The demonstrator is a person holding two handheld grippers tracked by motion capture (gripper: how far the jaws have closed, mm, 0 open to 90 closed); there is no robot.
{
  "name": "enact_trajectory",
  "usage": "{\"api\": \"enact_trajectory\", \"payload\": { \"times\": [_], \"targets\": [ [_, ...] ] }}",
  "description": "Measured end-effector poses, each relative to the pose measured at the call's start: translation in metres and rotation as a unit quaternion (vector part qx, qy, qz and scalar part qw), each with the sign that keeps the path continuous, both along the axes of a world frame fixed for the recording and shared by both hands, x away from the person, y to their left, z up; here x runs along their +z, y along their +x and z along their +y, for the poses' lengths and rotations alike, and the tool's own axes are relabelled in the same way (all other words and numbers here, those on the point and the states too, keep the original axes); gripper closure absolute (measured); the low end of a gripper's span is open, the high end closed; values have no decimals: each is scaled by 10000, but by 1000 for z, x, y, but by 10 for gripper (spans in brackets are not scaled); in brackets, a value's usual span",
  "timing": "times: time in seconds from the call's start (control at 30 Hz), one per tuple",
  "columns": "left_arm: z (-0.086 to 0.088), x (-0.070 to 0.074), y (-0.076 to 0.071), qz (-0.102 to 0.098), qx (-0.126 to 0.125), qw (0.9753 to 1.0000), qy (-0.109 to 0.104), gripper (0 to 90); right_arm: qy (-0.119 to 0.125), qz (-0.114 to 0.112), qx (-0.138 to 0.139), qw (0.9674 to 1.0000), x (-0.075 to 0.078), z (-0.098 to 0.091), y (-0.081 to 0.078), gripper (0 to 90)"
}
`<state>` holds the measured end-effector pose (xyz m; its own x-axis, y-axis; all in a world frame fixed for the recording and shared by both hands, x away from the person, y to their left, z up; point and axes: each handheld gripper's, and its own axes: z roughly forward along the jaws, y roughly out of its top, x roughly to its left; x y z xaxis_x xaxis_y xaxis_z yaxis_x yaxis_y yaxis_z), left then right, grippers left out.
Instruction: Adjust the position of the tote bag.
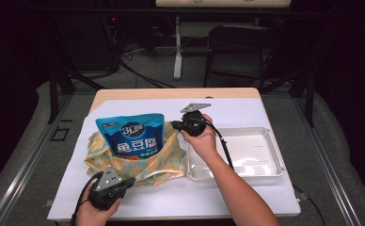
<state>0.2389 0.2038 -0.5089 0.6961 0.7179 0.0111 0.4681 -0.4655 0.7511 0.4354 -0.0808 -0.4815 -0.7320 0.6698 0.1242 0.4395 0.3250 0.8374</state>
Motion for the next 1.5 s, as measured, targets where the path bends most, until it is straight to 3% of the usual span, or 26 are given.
{"api": "enact_trajectory", "payload": {
  "times": [0.3, 0.47, 0.83, 1.0, 1.3, 1.5],
  "targets": [
    [-2, -10, 1, 157, 5, 9998, 110, 900, -171, -54, 30, 9998, -10, 5, -6, 893],
    [-4, -13, 1, 237, -14, 9996, 121, 900, -430, -213, 16, 9988, -10, 7, -9, 891],
    [-2, -12, -1, 130, 57, 9999, 50, 900, -97, -76, 84, 9999, -12, 0, -13, 876],
    [-1, -8, -2, 53, 177, 9998, 50, 842, -23, -87, 85, 9999, -11, -2, -16, 853],
    [7, 3, -6, -44, 315, 9991, -282, 753, 21, -191, 164, 9997, -6, 0, -23, 814],
    [11, 17, -13, -231, 386, 9978, -491, 663, -31, -327, 182, 9993, -1, 1, -28, 763]
  ]
}}
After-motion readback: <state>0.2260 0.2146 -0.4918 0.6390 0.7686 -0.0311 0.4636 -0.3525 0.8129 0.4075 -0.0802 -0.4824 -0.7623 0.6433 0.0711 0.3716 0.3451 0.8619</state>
